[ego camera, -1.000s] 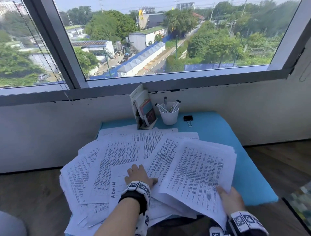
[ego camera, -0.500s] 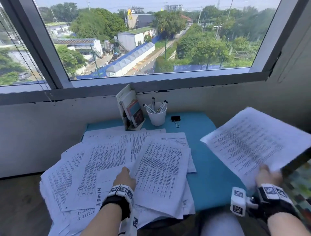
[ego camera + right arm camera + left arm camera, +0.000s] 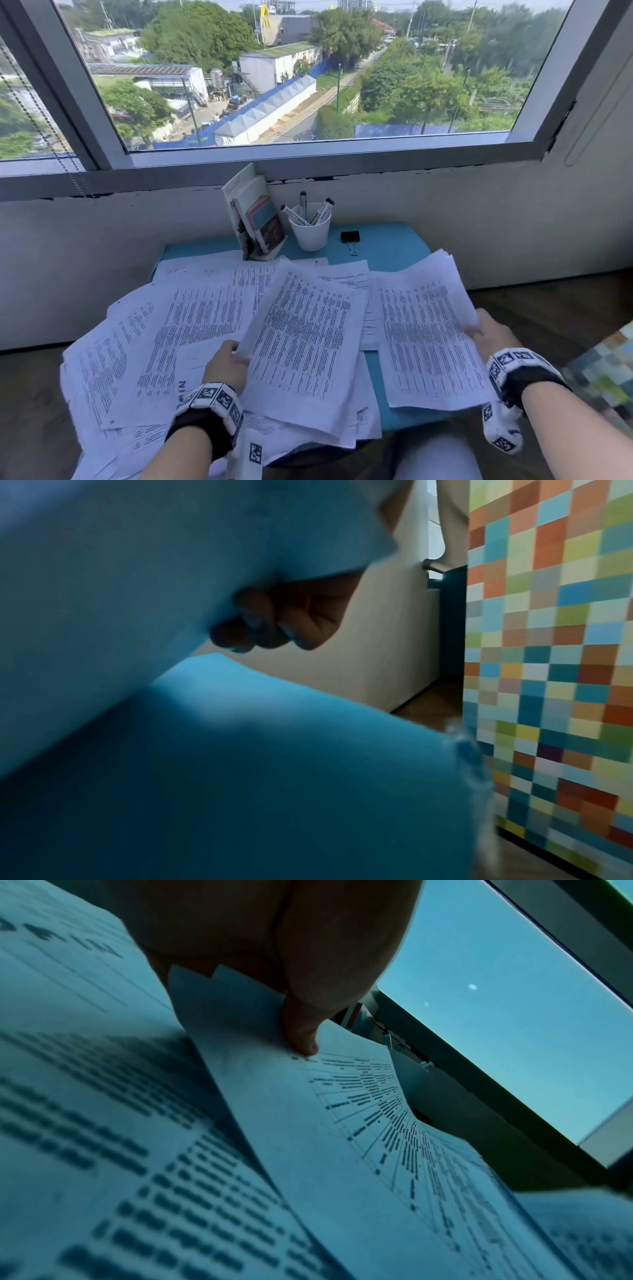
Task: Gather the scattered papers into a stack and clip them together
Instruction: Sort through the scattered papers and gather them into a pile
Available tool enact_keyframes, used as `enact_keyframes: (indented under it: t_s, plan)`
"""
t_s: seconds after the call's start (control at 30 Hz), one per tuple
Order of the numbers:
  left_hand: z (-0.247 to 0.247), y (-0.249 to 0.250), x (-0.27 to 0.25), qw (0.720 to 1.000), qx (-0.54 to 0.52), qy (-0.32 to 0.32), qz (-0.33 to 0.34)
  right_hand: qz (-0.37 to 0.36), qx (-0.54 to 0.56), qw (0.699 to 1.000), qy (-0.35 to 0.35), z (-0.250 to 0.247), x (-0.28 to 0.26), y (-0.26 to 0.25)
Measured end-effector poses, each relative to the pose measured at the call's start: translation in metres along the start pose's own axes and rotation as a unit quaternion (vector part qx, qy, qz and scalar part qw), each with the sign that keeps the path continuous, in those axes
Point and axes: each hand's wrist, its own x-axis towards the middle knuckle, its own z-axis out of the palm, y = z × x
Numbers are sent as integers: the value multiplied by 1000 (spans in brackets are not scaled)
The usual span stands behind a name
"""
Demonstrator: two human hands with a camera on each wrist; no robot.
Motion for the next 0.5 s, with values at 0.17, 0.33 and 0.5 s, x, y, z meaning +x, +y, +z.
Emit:
enact_keyframes:
  t_s: [0.17,0.33,0.5]
  plan:
    - [-7,-1,-4,997,-73,23,23,36,17,999,-12,18,11,-4]
    - [-12,-3,-4,991,-126,40,18,55,20,998,16,12,11,1]
    - [-14,-4,-7,987,-154,38,28,78,83,994,1,5,10,15]
